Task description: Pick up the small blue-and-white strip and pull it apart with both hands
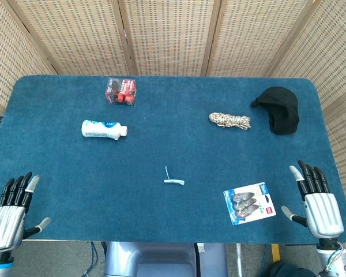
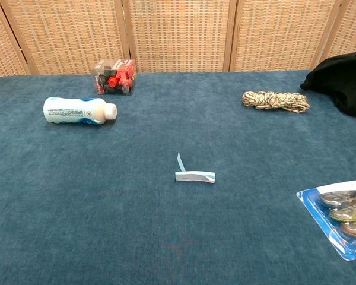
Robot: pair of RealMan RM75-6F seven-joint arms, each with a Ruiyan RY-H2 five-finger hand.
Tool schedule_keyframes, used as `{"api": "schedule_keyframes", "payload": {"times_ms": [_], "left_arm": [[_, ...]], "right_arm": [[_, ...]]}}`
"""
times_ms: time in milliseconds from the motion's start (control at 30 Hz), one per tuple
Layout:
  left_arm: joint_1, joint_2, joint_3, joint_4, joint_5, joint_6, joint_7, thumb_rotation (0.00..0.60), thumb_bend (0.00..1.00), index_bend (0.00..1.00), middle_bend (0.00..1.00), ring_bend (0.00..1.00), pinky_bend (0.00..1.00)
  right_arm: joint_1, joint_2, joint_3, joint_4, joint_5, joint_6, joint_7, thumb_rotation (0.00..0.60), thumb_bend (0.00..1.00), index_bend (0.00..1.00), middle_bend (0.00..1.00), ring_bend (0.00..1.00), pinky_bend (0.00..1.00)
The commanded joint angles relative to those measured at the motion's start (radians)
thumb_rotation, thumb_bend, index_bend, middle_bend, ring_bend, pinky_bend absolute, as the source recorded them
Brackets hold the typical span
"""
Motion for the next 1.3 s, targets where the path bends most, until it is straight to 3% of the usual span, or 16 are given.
{"api": "schedule_keyframes", "payload": {"times_ms": [33,300,433,733,800,900,1100,1300], "left_arm": [[0.002,0.003,0.001,-0.001,0.002,0.004,-0.007,0.6,0.0,0.0,0.0,0.0,0.0],[0.0,0.002,-0.001,0.009,0.005,0.004,-0.02,0.6,0.0,0.0,0.0,0.0,0.0],[-0.011,-0.01,-0.016,0.018,-0.009,-0.009,-0.011,0.6,0.0,0.0,0.0,0.0,0.0],[-0.039,-0.03,-0.057,0.007,-0.092,-0.056,0.025,0.6,0.0,0.0,0.0,0.0,0.0],[-0.047,-0.032,-0.073,0.004,-0.135,-0.076,0.033,0.6,0.0,0.0,0.0,0.0,0.0],[-0.058,-0.033,-0.09,-0.001,-0.176,-0.094,0.04,0.6,0.0,0.0,0.0,0.0,0.0],[-0.071,-0.032,-0.105,-0.008,-0.22,-0.111,0.05,0.6,0.0,0.0,0.0,0.0,0.0],[-0.081,-0.035,-0.106,-0.008,-0.243,-0.123,0.062,0.6,0.0,0.0,0.0,0.0,0.0]], "right_arm": [[0.001,0.0,-0.001,0.002,0.002,-0.004,0.002,0.6,0.0,0.0,0.0,0.0,0.0],[0.018,-0.013,0.008,0.015,0.012,-0.027,-0.005,0.6,0.0,0.01,0.0,0.0,0.0],[0.077,-0.05,0.037,0.027,0.041,-0.105,-0.045,0.6,0.0,0.07,0.0,0.0,0.0],[0.356,-0.149,0.178,0.009,0.205,-0.456,-0.164,0.6,0.0,0.33,0.0,0.0,0.0],[0.453,-0.209,0.214,0.012,0.296,-0.581,-0.2,0.6,0.0,0.36,0.0,0.0,0.0],[0.536,-0.27,0.245,0.015,0.439,-0.658,-0.285,0.6,0.03,0.38,0.0,0.0,0.0],[0.643,-0.358,0.253,-0.019,0.648,-0.658,-0.454,0.6,0.12,0.38,0.0,0.0,0.0],[0.723,-0.458,0.233,-0.006,0.806,-0.581,-0.591,0.6,0.18,0.38,0.0,0.0,0.0]]}}
